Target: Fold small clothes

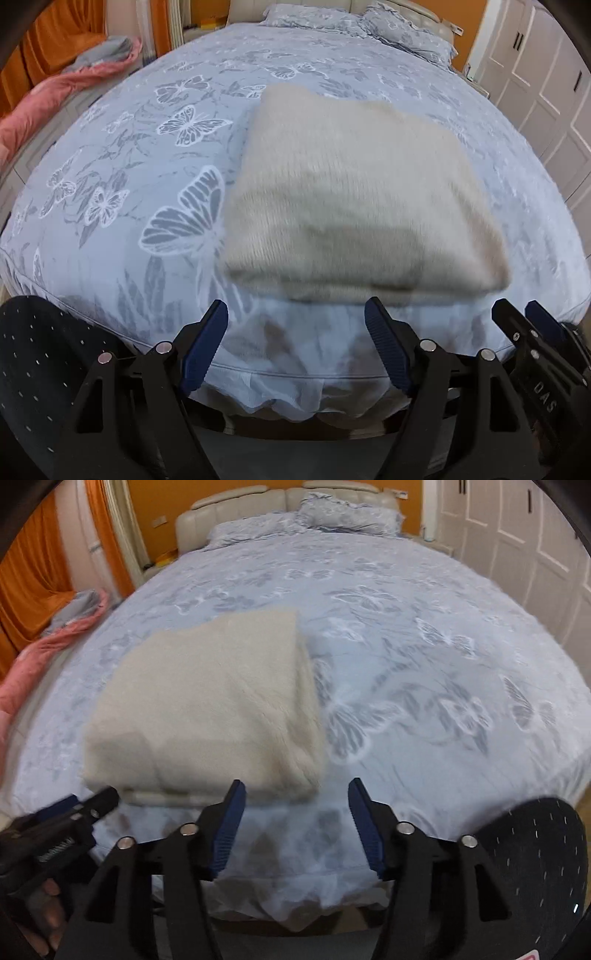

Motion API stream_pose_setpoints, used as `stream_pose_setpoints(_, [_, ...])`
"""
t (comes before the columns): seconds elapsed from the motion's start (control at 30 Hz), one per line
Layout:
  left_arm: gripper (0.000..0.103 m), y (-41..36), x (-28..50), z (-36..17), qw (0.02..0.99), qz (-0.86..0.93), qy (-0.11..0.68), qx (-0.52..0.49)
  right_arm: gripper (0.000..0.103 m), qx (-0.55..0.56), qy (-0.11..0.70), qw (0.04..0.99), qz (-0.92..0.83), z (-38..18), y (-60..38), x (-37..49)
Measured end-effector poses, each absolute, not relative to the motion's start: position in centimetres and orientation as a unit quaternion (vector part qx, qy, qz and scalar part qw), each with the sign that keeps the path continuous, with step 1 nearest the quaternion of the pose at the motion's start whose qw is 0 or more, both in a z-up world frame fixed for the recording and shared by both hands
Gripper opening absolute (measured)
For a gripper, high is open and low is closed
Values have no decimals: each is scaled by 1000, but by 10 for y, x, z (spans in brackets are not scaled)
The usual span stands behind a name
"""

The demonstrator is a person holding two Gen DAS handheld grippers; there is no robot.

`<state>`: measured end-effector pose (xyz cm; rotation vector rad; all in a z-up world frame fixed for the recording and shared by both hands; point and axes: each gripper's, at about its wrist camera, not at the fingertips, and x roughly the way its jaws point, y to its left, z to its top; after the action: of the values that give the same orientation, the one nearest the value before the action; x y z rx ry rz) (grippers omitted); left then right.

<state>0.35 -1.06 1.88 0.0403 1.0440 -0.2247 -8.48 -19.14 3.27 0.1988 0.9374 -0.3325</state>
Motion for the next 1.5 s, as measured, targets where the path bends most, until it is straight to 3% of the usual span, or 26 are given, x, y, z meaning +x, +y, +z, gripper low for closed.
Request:
stream_pose_setpoints(0.27, [74,-12,-10,-4,869,-74,487,51,66,92,457,865,-187,5,-186,-92])
stream_pose_setpoints(0.67, [74,-23,-19,-7,878,-64,469,78,67,88,479,856,-173,-14,-180,-84])
stream_pose_setpoints(1.5, [78,-27,-32,4,895,-60,433,91,68,66,447,877,-162,-3,-168,-91])
